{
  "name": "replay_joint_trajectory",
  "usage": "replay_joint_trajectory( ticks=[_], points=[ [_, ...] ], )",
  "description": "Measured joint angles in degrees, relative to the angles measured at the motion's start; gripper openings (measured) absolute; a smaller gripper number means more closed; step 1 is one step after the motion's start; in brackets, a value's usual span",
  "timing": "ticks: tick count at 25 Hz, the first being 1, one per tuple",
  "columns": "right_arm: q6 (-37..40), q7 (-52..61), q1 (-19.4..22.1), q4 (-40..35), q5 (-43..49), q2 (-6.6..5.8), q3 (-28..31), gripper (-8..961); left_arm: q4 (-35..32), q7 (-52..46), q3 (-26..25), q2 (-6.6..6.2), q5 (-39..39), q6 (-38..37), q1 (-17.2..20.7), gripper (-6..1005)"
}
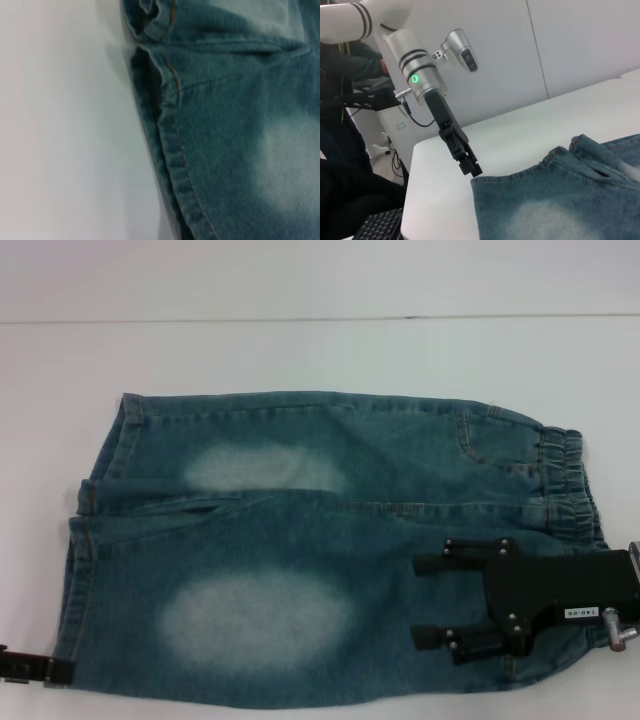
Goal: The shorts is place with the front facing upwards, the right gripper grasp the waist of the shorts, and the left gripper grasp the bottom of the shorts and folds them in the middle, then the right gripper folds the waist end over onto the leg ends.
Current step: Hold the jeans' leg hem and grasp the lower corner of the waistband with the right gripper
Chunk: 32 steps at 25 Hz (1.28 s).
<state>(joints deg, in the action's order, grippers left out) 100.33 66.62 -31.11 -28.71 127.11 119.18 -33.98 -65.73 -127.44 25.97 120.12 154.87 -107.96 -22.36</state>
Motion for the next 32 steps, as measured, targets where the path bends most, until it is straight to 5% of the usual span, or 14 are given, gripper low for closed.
replay_joint_trajectory(
  ticks=[24, 29, 32],
  points=[
    [0.27, -1.23, 0.42, -0.03, -0.02, 0.17, -0.03, 873, 2.78, 1.86, 2.11, 0.51, 0.01, 0.55, -3.08, 774],
    [0.27, -1.24, 0.37, -0.04, -0.03, 0.17, -0.03, 872, 2.89, 2.16, 2.16, 0.45, -0.73, 0.84, -2.79, 603],
    [0.32, -1.24, 0.40, -0.04, -0.02, 0.17, -0.03, 871, 3.01, 2.26, 2.47, 0.46, -0.77, 0.66, -2.80, 370]
  ],
)
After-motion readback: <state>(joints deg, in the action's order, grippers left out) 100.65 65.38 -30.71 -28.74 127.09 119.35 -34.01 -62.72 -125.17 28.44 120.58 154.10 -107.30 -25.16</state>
